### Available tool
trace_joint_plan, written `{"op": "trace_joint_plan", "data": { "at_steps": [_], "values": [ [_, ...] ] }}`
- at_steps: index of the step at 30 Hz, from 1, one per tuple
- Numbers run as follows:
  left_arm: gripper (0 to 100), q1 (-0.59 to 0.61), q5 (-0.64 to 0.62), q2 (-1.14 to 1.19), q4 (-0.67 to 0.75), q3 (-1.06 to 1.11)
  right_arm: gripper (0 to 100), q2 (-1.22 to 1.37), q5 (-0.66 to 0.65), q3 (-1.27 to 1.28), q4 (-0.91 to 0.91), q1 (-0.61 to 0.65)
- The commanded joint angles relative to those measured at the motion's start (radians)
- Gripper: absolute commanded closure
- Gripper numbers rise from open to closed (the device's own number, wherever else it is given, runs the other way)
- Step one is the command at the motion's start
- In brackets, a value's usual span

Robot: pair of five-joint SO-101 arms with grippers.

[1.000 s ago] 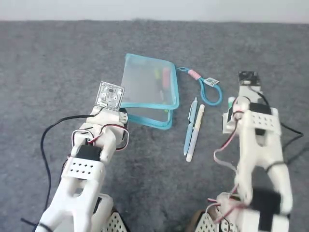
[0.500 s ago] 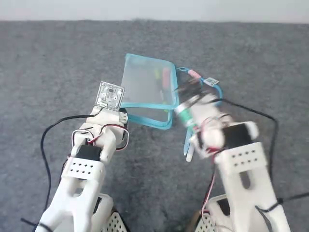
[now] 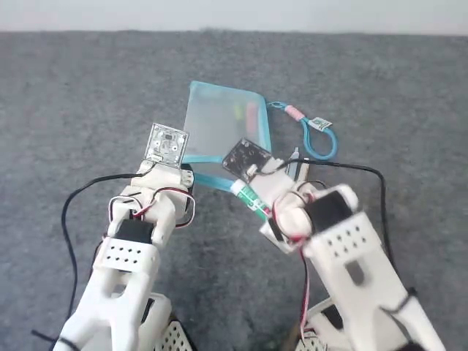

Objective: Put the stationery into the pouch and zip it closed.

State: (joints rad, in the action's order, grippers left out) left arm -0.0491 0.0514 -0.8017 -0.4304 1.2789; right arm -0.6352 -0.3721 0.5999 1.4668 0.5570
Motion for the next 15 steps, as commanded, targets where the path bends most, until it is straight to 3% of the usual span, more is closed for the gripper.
{"op": "trace_joint_plan", "data": {
  "at_steps": [1,15],
  "values": [
    [99,-0.055,0.005,-0.006,0.026,-0.002,99.2,0.166,0.078,-0.186,0.008,0.004],
    [99,-0.092,0.006,-0.006,0.028,-0.005,99.2,0.858,0.236,-0.838,0.107,-0.117]
  ]
}}
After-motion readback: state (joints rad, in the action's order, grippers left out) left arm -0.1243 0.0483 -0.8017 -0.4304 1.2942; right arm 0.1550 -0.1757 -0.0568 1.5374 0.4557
